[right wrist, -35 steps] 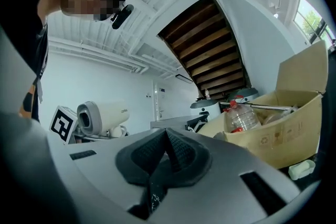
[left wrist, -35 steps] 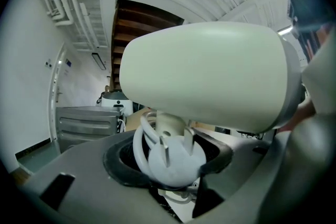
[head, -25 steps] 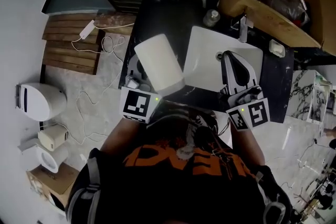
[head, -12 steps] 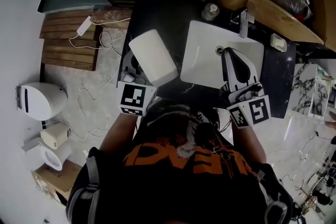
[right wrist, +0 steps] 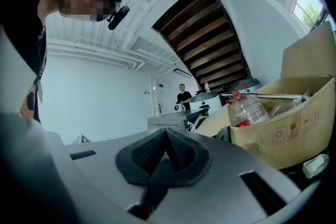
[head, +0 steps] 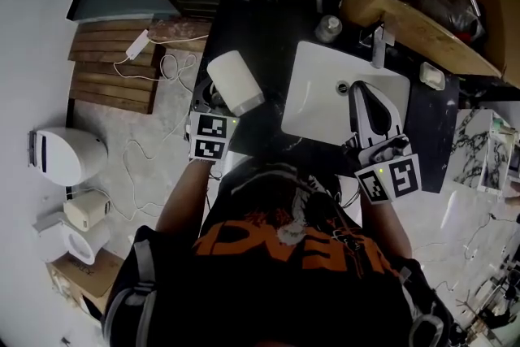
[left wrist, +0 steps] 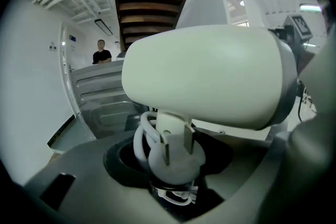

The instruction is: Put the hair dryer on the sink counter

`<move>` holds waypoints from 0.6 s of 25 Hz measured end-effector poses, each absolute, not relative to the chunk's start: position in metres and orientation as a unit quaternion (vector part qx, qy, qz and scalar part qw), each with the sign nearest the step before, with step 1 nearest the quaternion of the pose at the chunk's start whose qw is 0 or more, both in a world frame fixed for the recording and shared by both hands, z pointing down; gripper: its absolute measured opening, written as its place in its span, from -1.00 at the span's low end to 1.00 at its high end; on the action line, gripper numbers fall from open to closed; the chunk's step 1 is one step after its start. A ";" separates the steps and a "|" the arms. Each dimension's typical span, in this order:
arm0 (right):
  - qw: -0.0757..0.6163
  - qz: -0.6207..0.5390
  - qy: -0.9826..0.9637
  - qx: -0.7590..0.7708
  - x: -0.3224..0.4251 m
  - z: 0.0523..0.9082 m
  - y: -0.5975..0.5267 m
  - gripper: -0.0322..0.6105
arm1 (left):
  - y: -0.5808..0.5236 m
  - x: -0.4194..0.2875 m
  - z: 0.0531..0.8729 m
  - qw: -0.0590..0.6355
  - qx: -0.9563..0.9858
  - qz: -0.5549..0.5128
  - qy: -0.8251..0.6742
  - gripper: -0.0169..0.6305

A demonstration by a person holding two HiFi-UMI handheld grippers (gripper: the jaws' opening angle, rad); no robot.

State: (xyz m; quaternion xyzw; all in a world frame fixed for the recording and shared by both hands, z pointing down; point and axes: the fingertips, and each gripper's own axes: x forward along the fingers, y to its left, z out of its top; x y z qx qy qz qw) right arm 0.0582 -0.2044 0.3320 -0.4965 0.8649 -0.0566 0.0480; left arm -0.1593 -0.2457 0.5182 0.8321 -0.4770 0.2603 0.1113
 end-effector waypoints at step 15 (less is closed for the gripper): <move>0.049 -0.062 0.857 -0.509 0.070 0.333 -0.202 -0.86 | -0.267 -0.146 0.642 0.152 0.767 0.493 -0.383 -0.20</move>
